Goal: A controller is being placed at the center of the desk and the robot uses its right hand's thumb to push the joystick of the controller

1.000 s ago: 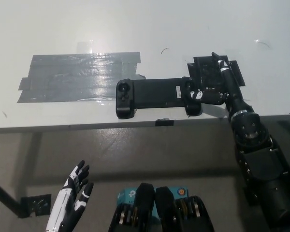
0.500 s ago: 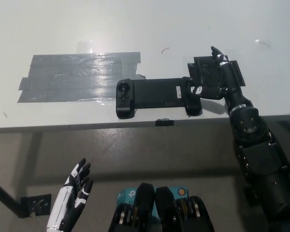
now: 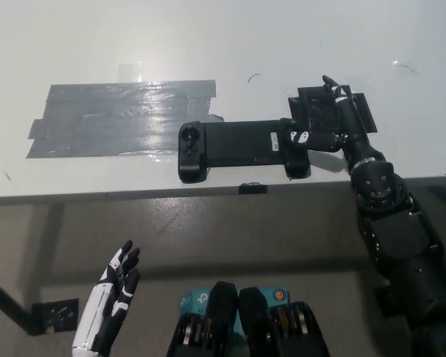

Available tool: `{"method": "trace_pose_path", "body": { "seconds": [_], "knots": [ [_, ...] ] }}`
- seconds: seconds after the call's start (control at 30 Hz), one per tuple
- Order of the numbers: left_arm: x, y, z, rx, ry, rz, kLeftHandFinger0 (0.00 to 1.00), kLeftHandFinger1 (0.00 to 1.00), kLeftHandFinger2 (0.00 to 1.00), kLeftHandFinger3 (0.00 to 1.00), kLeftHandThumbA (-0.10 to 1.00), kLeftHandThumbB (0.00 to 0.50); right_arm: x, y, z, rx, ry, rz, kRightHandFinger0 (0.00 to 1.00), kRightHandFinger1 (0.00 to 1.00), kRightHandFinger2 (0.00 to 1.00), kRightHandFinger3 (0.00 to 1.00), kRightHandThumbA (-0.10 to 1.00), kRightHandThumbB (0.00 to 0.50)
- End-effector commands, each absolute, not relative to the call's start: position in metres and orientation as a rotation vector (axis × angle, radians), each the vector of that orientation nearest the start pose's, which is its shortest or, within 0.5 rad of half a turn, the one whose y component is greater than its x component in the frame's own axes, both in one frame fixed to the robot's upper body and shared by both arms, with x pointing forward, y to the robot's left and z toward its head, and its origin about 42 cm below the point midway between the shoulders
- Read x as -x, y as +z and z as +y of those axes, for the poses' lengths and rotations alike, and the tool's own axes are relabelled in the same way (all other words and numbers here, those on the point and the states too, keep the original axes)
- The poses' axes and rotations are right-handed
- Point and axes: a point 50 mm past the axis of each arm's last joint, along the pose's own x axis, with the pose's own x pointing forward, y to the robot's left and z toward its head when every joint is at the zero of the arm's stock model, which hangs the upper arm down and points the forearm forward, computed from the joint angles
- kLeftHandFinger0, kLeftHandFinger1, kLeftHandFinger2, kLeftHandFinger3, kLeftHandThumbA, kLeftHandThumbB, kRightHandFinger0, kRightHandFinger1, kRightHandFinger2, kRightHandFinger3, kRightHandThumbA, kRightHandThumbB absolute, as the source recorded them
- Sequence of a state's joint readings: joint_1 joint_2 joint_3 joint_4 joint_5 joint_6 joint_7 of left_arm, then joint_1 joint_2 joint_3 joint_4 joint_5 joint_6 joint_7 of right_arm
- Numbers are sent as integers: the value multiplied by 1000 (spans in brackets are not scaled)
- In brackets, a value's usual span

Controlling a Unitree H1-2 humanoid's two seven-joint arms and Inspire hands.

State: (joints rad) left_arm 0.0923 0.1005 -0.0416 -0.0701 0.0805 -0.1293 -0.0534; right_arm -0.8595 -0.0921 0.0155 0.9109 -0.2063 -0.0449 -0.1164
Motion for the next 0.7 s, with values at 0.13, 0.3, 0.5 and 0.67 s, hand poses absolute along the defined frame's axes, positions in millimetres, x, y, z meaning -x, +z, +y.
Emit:
{"method": "trace_pose_path", "body": {
  "seconds": [0.13, 0.3, 0.5, 0.67],
  "knots": [
    [-256, 112, 232, -183, -89, -157, 1000, 1000, 1000, 1000, 898, 33, -550, 235, -181, 352, -7, -112, 1000, 1000, 1000, 1000, 1000, 301],
    [-257, 114, 232, -181, -91, -160, 1000, 1000, 1000, 1000, 905, 39, -552, 236, -179, 420, -28, -117, 1000, 1000, 1000, 1000, 401, 0],
    [-258, 115, 233, -188, -93, -169, 1000, 1000, 1000, 1000, 903, 26, -550, 236, -180, 407, -44, -176, 1000, 1000, 1000, 1000, -100, 0],
    [-259, 116, 233, -185, -90, -172, 1000, 1000, 1000, 1000, 898, 29, -549, 244, -178, 389, -49, -226, 1000, 1000, 1000, 1000, -100, 0]
  ]
}}
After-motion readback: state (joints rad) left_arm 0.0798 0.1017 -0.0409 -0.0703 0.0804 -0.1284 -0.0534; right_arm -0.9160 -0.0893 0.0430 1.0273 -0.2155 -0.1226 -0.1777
